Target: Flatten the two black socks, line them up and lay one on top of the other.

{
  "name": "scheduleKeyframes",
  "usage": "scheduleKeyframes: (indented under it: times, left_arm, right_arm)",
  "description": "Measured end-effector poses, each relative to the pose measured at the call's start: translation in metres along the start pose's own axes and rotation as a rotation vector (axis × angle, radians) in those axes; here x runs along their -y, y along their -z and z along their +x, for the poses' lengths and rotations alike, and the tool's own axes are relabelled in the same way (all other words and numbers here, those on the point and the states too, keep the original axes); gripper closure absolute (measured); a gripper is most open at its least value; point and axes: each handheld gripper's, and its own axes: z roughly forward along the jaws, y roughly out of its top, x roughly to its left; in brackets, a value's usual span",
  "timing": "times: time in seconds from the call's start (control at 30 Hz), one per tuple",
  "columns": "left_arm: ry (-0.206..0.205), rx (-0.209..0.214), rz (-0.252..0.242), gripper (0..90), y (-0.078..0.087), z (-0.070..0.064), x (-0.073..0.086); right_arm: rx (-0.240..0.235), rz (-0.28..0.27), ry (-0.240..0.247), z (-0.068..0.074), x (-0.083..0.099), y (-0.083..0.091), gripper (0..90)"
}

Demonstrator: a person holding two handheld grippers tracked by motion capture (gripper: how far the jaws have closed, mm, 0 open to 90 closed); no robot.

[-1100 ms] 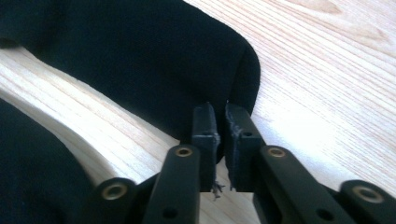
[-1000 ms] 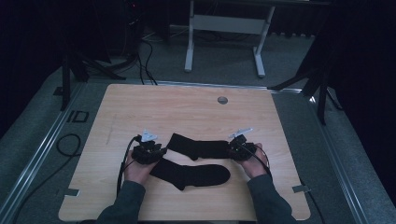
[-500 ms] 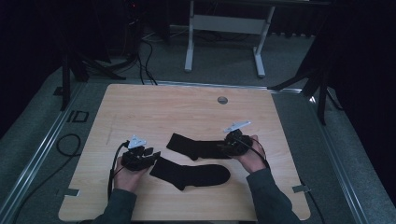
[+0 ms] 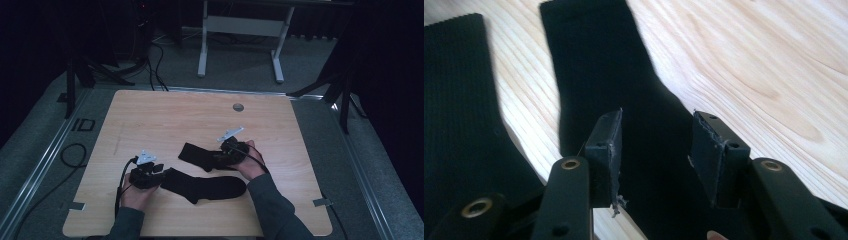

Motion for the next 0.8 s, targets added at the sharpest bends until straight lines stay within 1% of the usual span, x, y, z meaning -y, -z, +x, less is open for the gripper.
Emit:
scheduleKeyframes:
  times: [0.1, 0.17, 0.23, 0.3, 0.37, 0.47, 0.53, 0.67, 0.77, 0.8]
  left_arm:
    - [-0.007, 0.004, 0.001, 58.2, 0.001, -0.003, 0.002]
    - [-0.025, 0.004, 0.008, 58.3, 0.002, -0.004, 0.003]
    - [-0.030, 0.003, 0.011, 58.3, 0.002, -0.006, 0.003]
    - [-0.037, 0.001, 0.013, 58.3, 0.003, -0.007, 0.004]
    - [-0.042, -0.001, 0.015, 58.3, 0.003, -0.007, 0.005]
    - [-0.047, -0.002, 0.017, 58.2, 0.005, -0.008, 0.007]
    - [-0.050, -0.002, 0.017, 58.2, 0.006, -0.009, 0.008]
    - [-0.059, 0.004, 0.021, 58.3, 0.008, -0.010, 0.010]
    - [-0.059, 0.006, 0.020, 58.3, 0.008, -0.011, 0.011]
    - [-0.062, 0.007, 0.021, 58.2, 0.008, -0.012, 0.012]
  right_arm:
    - [-0.012, 0.007, 0.012, 0.006, -0.008, -0.011, 54.6]
    - [-0.022, 0.008, 0.025, 0.010, -0.013, -0.017, 54.1]
    - [-0.028, 0.010, 0.048, 0.013, -0.019, -0.023, 54.2]
    - [-0.048, 0.015, 0.068, 0.016, -0.024, -0.029, 55.5]
    - [-0.074, 0.008, 0.094, 0.019, -0.030, -0.035, 55.4]
    - [-0.093, 0.009, 0.122, 0.024, -0.037, -0.046, 53.8]
    - [-0.101, 0.018, 0.122, 0.025, -0.039, -0.054, 51.8]
    - [-0.097, 0.052, 0.102, 0.025, -0.037, -0.068, 48.6]
    - [-0.098, 0.038, 0.100, 0.026, -0.037, -0.069, 50.6]
    - [-0.100, 0.038, 0.091, 0.027, -0.036, -0.068, 51.5]
